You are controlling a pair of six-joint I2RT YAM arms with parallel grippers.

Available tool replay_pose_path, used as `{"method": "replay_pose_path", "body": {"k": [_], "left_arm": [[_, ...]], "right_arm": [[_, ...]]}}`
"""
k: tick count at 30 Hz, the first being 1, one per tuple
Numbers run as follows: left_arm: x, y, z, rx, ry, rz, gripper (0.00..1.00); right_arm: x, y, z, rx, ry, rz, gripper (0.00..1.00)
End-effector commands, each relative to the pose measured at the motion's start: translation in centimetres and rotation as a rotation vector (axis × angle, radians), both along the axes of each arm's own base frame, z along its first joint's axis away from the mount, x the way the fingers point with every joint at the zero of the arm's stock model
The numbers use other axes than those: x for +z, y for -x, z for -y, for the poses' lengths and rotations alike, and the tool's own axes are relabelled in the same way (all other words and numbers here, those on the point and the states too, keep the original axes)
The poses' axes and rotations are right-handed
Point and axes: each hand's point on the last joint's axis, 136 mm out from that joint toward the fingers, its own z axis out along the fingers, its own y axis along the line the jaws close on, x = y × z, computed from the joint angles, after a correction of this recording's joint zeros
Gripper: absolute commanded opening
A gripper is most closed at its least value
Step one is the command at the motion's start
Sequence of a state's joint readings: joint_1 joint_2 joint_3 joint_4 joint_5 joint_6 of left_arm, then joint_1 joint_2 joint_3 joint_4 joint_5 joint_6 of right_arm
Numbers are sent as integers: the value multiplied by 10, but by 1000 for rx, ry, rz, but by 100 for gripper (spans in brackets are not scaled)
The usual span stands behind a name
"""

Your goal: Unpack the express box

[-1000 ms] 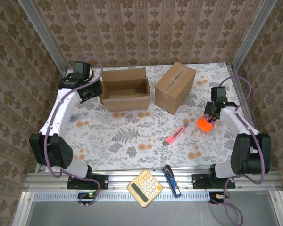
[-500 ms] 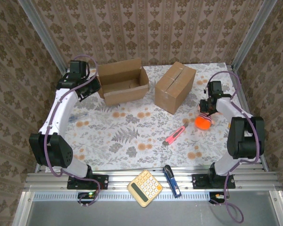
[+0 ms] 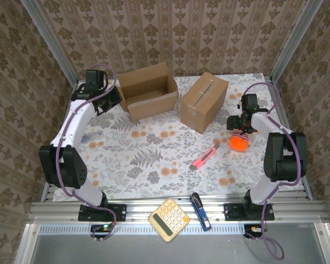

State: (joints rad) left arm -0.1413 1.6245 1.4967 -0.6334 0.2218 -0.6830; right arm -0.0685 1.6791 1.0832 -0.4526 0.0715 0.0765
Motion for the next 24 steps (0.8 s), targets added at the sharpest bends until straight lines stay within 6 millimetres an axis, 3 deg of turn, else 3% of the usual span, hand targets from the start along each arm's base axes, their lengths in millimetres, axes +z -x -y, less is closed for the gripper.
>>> {"method": "replay_pose_path", "body": {"k": [1,2,12,16,24], "left_arm": [[9,-19,8,6,67,27,0],[7,-22,8,5,71,24,0],[-5,-46,12,-4,62,5,0],[-5,-57,13,-15,59,17,20],[-5,-74,14,-30,55,28,46]], "right_arm": [[-1,18,-10,-5,-59,-31,95],[2,19,-11,-5,-64,-26,100],[38,30,-16,-19,-94,61,100],[53,39,-17,-19,-99,85,100],[80,51,-20,-19,-108,138,100]]}}
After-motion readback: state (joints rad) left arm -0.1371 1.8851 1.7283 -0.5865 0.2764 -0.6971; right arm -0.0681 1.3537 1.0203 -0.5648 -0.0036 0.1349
